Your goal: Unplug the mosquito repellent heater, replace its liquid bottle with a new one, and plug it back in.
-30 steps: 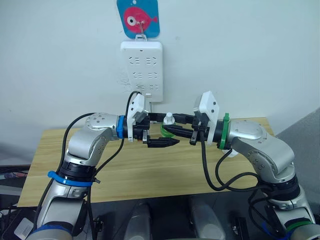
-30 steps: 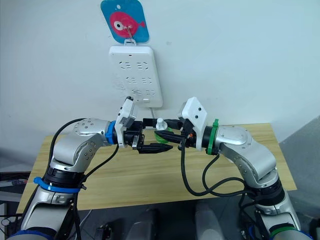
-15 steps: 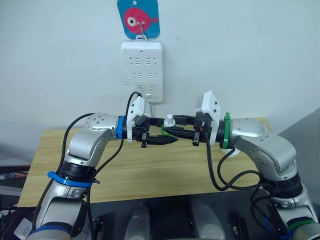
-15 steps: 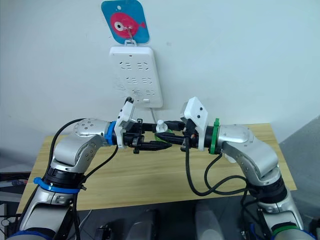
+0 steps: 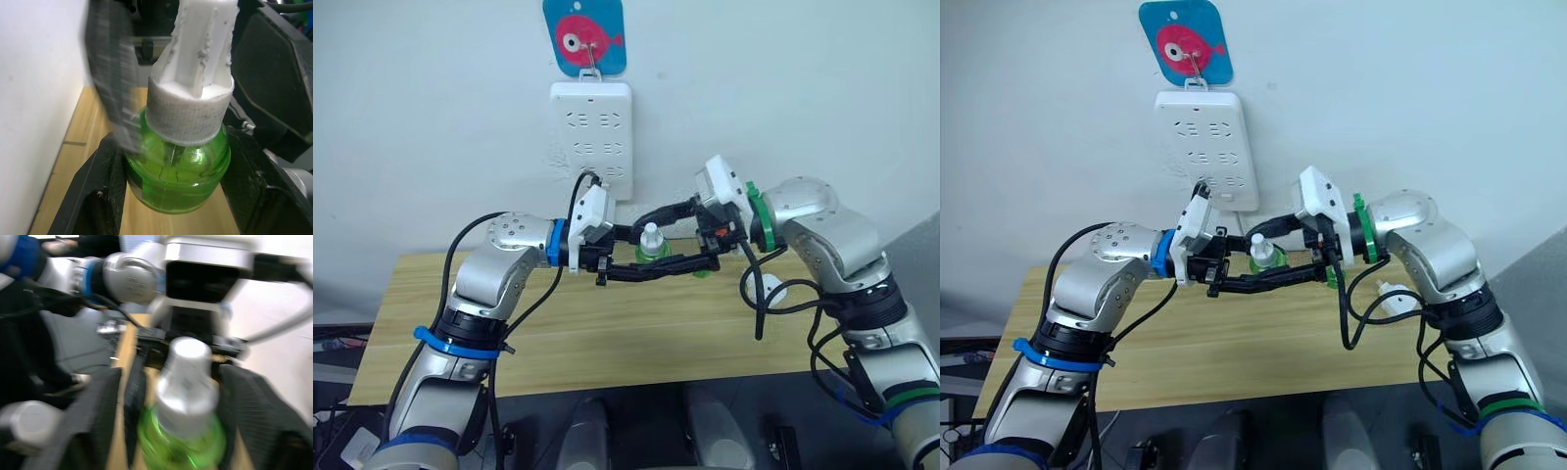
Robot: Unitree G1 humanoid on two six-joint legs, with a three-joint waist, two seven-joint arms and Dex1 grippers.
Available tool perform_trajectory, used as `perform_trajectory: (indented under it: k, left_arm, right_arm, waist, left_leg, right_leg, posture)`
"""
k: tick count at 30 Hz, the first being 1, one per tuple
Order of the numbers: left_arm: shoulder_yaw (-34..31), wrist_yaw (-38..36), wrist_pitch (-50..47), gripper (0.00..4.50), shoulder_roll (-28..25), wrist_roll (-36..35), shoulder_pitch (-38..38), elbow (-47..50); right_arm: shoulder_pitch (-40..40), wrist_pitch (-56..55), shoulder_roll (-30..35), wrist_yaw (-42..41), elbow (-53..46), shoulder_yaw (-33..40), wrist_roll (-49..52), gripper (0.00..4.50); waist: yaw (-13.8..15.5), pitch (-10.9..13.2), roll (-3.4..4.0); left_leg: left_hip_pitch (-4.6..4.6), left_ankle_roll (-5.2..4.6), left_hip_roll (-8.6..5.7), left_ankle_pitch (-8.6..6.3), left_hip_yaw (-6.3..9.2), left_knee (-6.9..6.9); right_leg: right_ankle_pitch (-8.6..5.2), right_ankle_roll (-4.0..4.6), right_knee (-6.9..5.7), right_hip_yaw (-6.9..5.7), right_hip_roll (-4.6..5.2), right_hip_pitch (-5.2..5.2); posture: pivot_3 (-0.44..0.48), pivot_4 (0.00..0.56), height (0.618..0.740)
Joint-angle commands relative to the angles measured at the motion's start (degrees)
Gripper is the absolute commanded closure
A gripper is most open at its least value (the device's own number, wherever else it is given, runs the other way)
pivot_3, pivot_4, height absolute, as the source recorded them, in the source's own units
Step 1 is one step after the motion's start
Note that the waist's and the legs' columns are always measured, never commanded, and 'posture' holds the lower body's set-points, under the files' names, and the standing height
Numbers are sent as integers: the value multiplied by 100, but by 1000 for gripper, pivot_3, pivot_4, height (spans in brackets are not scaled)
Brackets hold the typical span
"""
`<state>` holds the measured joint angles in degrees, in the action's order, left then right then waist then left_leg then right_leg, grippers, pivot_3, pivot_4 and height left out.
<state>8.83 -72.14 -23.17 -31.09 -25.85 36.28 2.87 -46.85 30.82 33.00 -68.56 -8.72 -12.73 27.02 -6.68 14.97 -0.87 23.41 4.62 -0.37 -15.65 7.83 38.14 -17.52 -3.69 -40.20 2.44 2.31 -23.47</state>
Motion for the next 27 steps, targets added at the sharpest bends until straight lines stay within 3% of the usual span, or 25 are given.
perform_trajectory:
  k: [1, 5, 9, 16, 19, 25, 27]
  left_arm:
    - [-225, 525, 152, 2155, 196, 40, -170, 251]
    - [-240, 981, 379, 2155, 379, 261, -321, 277]
    - [-197, 1104, 406, 2155, 406, 300, -402, 295]
    - [-125, 1099, 435, 2155, 424, 327, -411, 293]
    - [-139, 1107, 426, 2155, 426, 310, -394, 291]
    - [-147, 1079, 368, 2155, 384, 241, -449, 390]
    - [-129, 1028, 383, 2155, 333, 254, -479, 399]
  right_arm:
    - [382, 288, 191, 698, -631, 762, 143, 621]
    - [1479, 815, -46, 1960, -2002, 1203, 286, 621]
    - [2109, 1172, -802, 3258, -3019, 936, 120, 621]
    - [2207, 1025, -1213, 4128, -2969, 295, -604, 621]
    - [2194, 1045, -1252, 4183, -2933, 224, -619, 1232]
    - [2188, 915, -1220, 4035, -2851, 191, -548, 3327]
    - [2187, 901, -1219, 3907, -2823, 222, -397, 3440]
  waist:
    - [18, -1, -1]
    - [19, -2, -3]
    - [-44, -2, -2]
    - [-65, -4, -2]
    - [-67, -5, -2]
    - [-75, -5, -2]
    - [-76, -5, -2]
  left_leg:
    - [0, 0, 1, 0, 1, 0]
    - [1, 0, 3, 0, 2, -2]
    - [0, -1, 0, 0, -15, 5]
    - [-25, 12, 1, 10, -9, 11]
    - [-26, 12, 1, 10, -9, 7]
    - [-27, 12, 2, 10, -9, 0]
    - [-27, 12, 2, 10, -9, 0]
  right_leg:
    - [0, 0, 0, 0, 1, 0]
    - [-1, 1, -7, -2, 1, -1]
    - [-1, 2, -39, 15, 0, -11]
    - [-3, 4, -66, 13, -5, 1]
    - [-3, 4, -64, 14, -5, 2]
    - [-3, 5, -60, 12, -5, 1]
    - [-3, 5, -60, 13, -5, 1]
  posture:
    - [-116, 193, 734]
    - [-118, 199, 734]
    - [-127, 201, 734]
    - [-127, 195, 734]
    - [-127, 195, 734]
    - [-120, 192, 734]
    - [-123, 194, 734]
